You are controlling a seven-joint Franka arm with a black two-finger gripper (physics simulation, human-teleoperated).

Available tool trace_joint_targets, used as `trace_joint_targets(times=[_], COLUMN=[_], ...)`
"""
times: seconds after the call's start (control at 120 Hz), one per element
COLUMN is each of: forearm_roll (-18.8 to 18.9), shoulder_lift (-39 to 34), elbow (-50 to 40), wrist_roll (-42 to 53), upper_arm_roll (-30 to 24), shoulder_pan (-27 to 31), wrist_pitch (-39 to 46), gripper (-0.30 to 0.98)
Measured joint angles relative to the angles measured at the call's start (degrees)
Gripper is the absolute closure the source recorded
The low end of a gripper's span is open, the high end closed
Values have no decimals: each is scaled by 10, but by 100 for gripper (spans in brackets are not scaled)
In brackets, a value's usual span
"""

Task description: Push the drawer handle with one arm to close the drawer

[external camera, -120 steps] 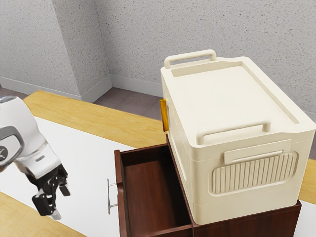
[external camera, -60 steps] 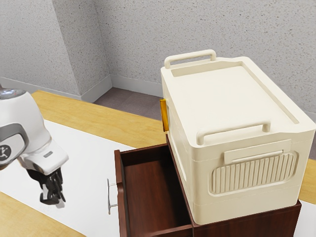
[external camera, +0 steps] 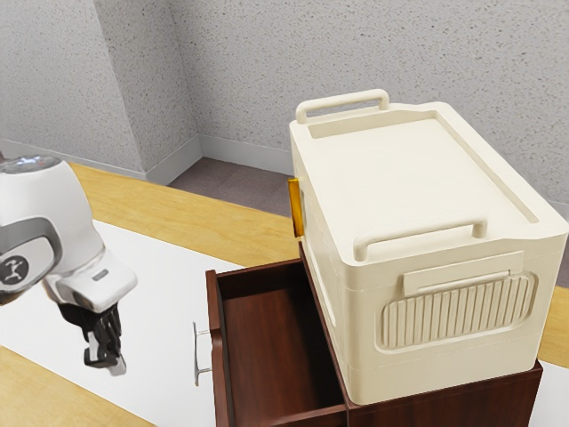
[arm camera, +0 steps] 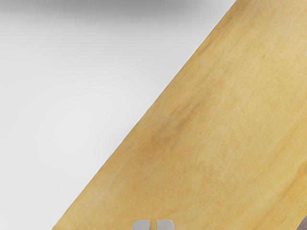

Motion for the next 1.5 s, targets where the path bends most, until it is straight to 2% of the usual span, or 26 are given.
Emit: trace_joint_targets(times=[0.125,0.617,0.975,1.5], forearm_roll=[-11,-51,-36,-39], shoulder_lift=[39,89,138,181], elbow=[19,39,68,91], wrist_roll=[-10,-44,-59,-72], upper_arm_roll=[-19,-66,-66,-86], shoulder_pan=[-1,-2,19,19], wrist_pitch=[17,64,88,123], gripper=[78,79,79,79])
